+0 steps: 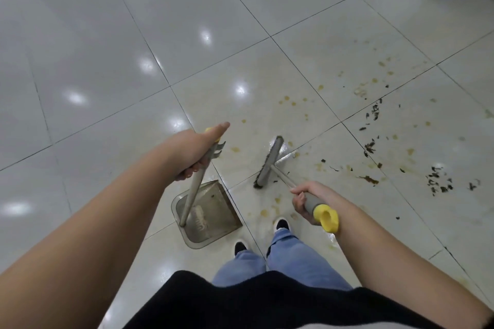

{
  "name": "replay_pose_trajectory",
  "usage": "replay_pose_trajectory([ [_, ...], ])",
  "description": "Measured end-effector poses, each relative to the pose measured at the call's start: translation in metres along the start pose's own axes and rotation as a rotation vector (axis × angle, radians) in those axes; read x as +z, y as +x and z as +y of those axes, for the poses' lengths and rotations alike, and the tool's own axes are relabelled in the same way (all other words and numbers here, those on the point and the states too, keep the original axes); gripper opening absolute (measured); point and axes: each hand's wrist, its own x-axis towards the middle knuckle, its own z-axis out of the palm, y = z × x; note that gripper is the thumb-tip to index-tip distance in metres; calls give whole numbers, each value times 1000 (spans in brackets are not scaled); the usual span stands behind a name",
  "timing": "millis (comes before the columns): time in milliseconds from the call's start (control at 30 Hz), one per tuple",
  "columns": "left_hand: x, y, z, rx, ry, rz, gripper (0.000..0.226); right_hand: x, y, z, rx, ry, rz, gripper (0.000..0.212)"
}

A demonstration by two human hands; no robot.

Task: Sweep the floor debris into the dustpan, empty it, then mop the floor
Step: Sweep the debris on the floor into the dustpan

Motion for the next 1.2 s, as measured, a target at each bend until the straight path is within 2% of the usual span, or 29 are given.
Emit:
replay_pose_trajectory([
  [133, -6, 0, -4, 24, -20, -11, 71, 16, 12, 6, -7, -127, 17, 39],
  [200, -6, -2, -4, 38, -40, -24, 70, 27, 20, 11, -78, -124, 34, 31],
  [267, -4, -2, -3, 49, -54, -47, 69, 31, 28, 12, -102, -48, 4, 25],
  [400, -5, 1, -3, 65, -77, -75, 66, 8, 32, 4, -91, 298, -93, 29],
  [500, -7, 7, -5, 64, -78, -74, 65, -28, 23, 13, -116, 250, 14, 26],
  [600, -8, 11, -5, 69, -70, -77, 65, -65, 11, 29, -120, 302, 69, 28],
  [833, -5, 8, 0, 118, 86, -135, 68, -117, -13, 46, -202, 365, 157, 27],
  [933, -15, 6, 9, 168, 196, -123, 71, -129, -28, 57, -174, 309, 189, 29],
  [1200, 0, 8, 52, 349, 374, 7, 73, -85, -23, 66, -194, 208, 121, 26],
])
